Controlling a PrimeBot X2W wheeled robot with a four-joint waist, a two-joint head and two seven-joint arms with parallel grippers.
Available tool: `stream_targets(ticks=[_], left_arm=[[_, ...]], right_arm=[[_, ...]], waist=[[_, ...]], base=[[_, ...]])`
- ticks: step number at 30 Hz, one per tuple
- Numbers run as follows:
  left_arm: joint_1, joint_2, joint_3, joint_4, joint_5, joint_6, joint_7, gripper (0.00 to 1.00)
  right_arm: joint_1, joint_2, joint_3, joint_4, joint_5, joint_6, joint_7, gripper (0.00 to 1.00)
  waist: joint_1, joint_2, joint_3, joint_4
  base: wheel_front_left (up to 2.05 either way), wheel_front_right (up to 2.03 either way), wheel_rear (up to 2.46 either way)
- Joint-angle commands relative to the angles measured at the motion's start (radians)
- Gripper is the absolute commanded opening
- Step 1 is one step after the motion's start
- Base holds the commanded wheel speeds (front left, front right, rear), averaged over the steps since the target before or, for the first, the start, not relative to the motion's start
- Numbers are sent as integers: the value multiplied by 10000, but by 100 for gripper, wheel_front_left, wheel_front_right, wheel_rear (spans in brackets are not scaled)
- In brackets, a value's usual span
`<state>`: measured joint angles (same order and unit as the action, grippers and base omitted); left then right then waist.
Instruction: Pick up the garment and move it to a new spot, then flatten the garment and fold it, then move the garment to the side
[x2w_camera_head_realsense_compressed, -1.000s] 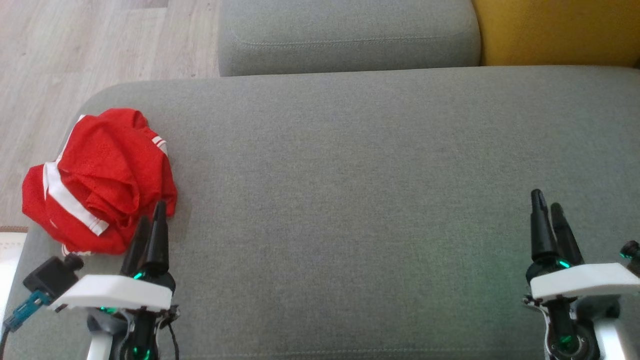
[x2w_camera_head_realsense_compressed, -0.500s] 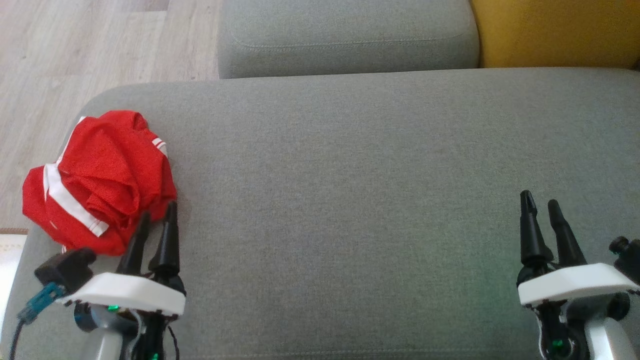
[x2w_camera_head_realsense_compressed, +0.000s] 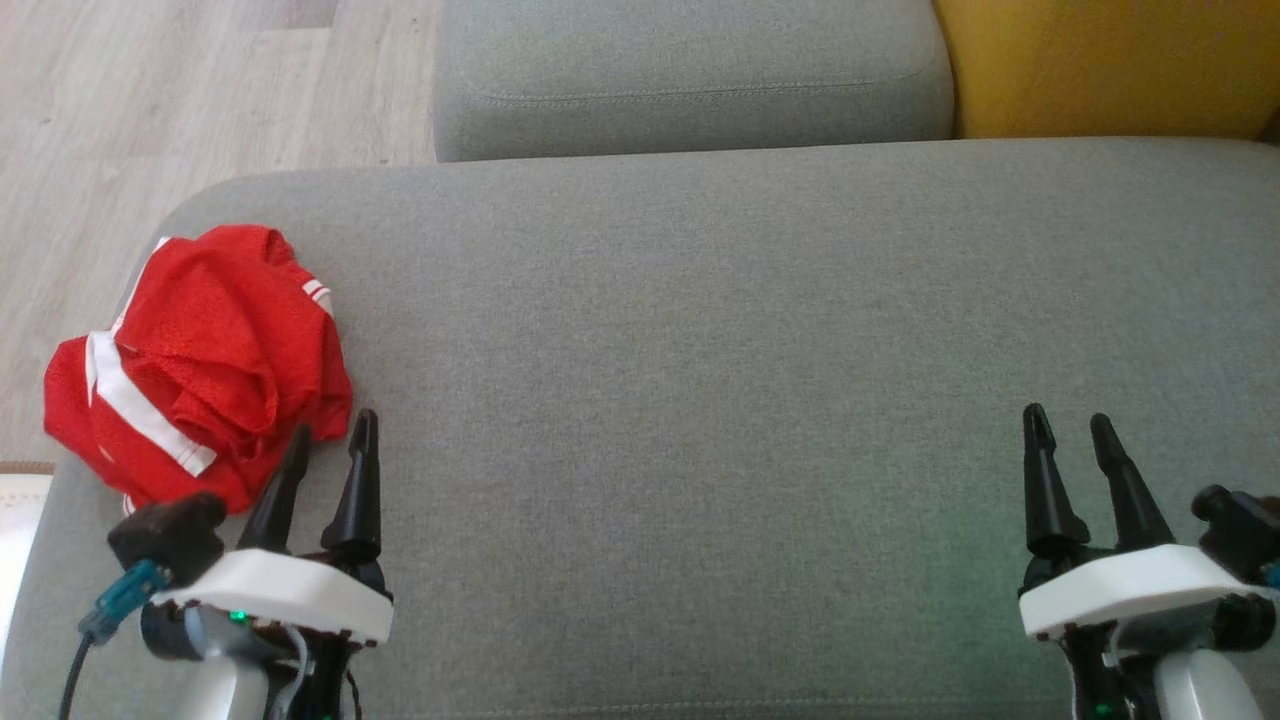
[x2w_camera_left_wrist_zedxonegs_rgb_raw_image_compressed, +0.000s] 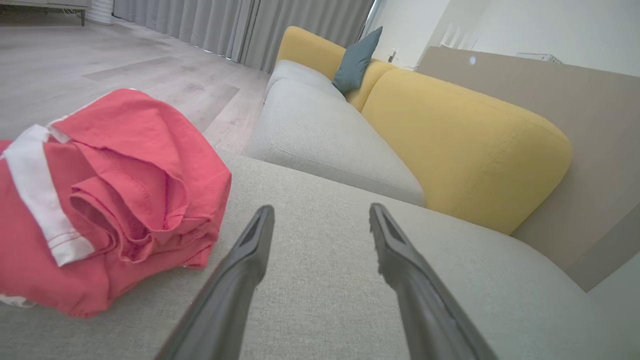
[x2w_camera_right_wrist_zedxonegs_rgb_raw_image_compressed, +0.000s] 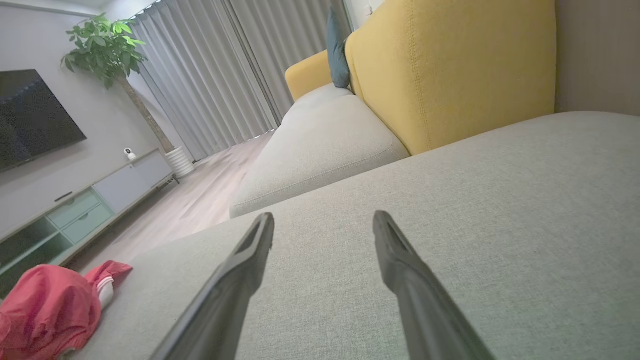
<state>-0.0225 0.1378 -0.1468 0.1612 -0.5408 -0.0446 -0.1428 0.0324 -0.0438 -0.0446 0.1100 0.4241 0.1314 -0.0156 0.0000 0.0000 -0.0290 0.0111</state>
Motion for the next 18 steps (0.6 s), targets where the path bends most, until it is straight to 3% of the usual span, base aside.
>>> stream_targets(ticks=[1,18], left_arm=[[-325,247,240,-366,291,53,-125,100],[-246,415,-46,-311,2011,439,-354,100]], right_arm=[[-265,-52,201,-413,-318,-6,-120,100],[-145,-58,519,-533,-2168,-7,-338,100]], waist=[[0,0,-3,1],[0,0,-31,7]], base=[[0,0,0],[0,0,0]])
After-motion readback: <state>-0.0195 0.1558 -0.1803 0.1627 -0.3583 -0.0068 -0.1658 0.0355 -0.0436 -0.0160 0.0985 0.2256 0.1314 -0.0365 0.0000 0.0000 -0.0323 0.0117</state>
